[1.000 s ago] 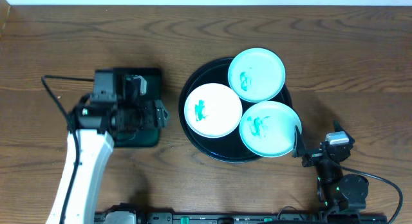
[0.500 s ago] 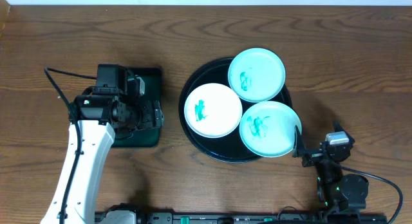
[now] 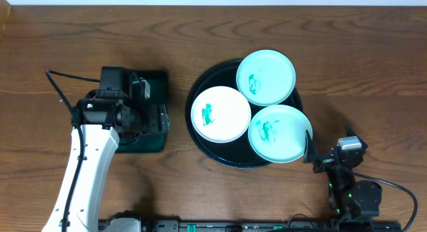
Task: Clean dirty plates on tray and stack at the side
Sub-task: 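Lower the left gripper into the water tray over the green sponge, then move the right gripper to the top pale green plate and grip its rim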
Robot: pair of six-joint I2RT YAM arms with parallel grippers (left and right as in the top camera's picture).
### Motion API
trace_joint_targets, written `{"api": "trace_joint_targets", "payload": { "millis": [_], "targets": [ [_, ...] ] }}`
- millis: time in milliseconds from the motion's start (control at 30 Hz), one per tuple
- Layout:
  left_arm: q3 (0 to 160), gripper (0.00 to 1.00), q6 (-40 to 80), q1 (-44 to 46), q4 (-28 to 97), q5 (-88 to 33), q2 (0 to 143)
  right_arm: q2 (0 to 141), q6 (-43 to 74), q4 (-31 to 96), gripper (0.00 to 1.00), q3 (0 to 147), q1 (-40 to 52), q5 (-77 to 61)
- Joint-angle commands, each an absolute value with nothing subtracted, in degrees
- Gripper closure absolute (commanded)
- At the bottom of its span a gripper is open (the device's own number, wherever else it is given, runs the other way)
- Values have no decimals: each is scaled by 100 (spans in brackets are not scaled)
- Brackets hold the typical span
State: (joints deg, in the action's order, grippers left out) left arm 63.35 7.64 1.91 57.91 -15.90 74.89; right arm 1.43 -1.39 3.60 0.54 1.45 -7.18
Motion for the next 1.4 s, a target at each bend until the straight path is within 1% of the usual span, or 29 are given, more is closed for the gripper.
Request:
{"api": "trace_joint_targets", "payload": {
  "millis": [0, 100, 233, 467, 567, 667, 800, 933, 1233, 1367],
  "targets": [
    [6462, 18, 711, 167, 5802, -1490, 7485, 139, 650, 329, 1, 32, 117, -1094],
    [6462, 18, 714, 167, 5756, -1492, 7485, 139, 1584, 261, 1, 32, 117, -1688],
    [6464, 18, 714, 167, 5756, -1492, 7485, 139, 2093, 246, 1, 34, 117, -2615],
    [6462, 18, 714, 167, 5736, -1492, 7485, 141, 2117, 224, 1, 228, 117, -3977],
    [6462, 17, 716, 167, 5655, -1492, 7485, 204, 2078, 370, 1, 543, 117, -4032],
    [6462, 17, 716, 167, 5607, -1492, 7485, 451, 1756, 648, 1, 972, 117, -4034],
    [6462, 17, 716, 167, 5610, -1492, 7485, 1280, 1201, 1238, 1, 1844, 117, -4005],
    [6464, 17, 716, 167, 5610, -1492, 7485, 2488, 1017, 2029, 1, 2904, 117, -3909],
    [6462, 18, 718, 167, 5612, -1492, 7485, 5518, 840, 4746, 1, 5568, 134, -3876],
    [6464, 18, 718, 167, 5607, -1492, 7485, 6753, 504, 5878, 1, 6563, 392, -3162]
  ]
}}
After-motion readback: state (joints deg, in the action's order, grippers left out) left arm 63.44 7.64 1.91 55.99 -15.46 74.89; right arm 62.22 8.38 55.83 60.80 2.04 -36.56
